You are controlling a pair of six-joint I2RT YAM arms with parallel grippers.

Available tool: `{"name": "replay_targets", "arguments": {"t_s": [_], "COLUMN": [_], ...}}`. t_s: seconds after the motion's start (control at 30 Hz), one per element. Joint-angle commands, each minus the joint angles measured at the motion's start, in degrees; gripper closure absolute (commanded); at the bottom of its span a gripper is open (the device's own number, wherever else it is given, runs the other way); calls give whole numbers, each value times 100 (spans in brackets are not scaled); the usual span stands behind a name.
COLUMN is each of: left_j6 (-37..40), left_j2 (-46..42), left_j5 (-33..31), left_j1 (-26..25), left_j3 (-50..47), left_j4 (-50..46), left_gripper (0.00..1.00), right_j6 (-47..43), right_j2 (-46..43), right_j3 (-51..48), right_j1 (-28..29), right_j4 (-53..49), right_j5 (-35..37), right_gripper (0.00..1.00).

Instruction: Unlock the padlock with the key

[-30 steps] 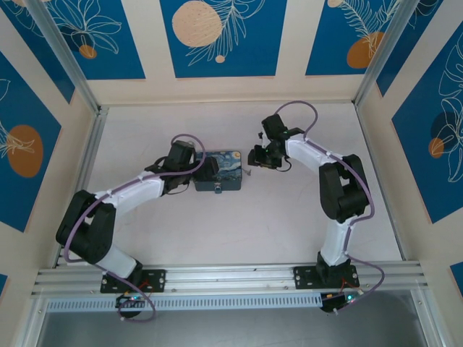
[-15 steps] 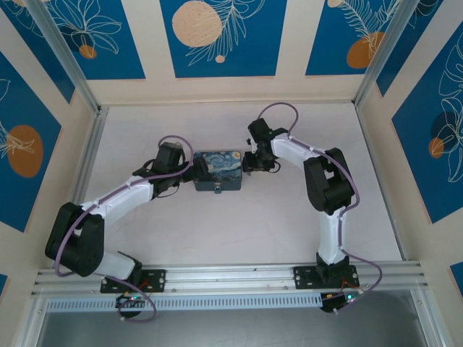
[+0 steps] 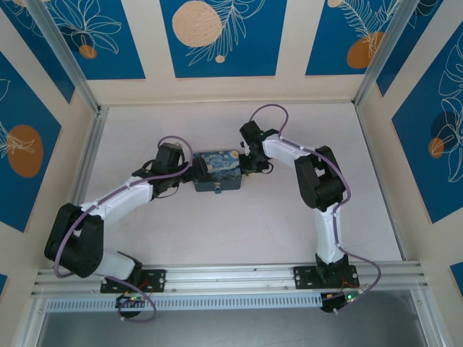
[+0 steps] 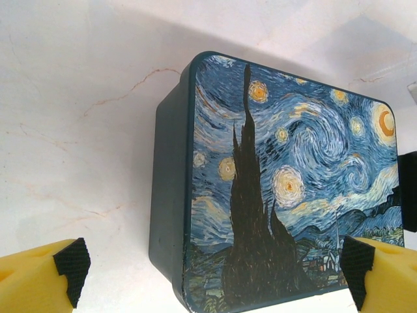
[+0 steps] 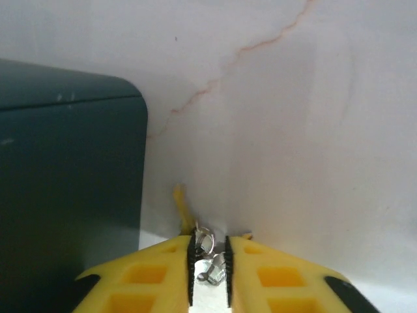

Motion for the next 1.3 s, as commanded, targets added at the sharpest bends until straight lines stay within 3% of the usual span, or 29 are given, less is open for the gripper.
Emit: {"name": "replay_targets", "arguments": {"t_s": [0.0, 0.27, 0.5, 0.67, 0.83, 1.0, 1.07, 1.1, 1.27], "left_j6": [10, 38, -40, -144, -352, -559, -633, -646, -722], "left_j2": [5, -21, -103, -288, -708, -1171, -1303, -1346, -1570], "left_j5": [46, 97, 280, 555, 792, 848, 863, 863, 836], "left_j1": [84, 85, 84, 77, 45, -71, -137, -171, -368], "left_j3": [78, 113, -46, -228, -570, -913, -1011, -1032, -1101], "left_j4": [-105, -127, -35, -12, 7, -20, -32, -43, -124], "left_gripper": [0, 0, 0, 0, 0, 0, 0, 0, 0], "right_j6": [69, 372, 794, 1177, 1539, 1803, 1883, 1905, 2127], "right_j2": [-187, -868, -2010, -2815, -3197, -3239, -3228, -3272, -3863], "right_j3": [-323, -1236, -2403, -3275, -3880, -4221, -4228, -4221, -4258], "right_j1": [25, 76, 406, 1024, 1475, 1571, 1597, 1607, 1696], "right_j4": [-50, 264, 608, 871, 1111, 1354, 1302, 1255, 1057], "right_j5": [63, -118, -314, -396, -466, -572, -487, -422, -16], "right_gripper": [83, 100, 100, 100, 100, 100, 60, 54, 50]}}
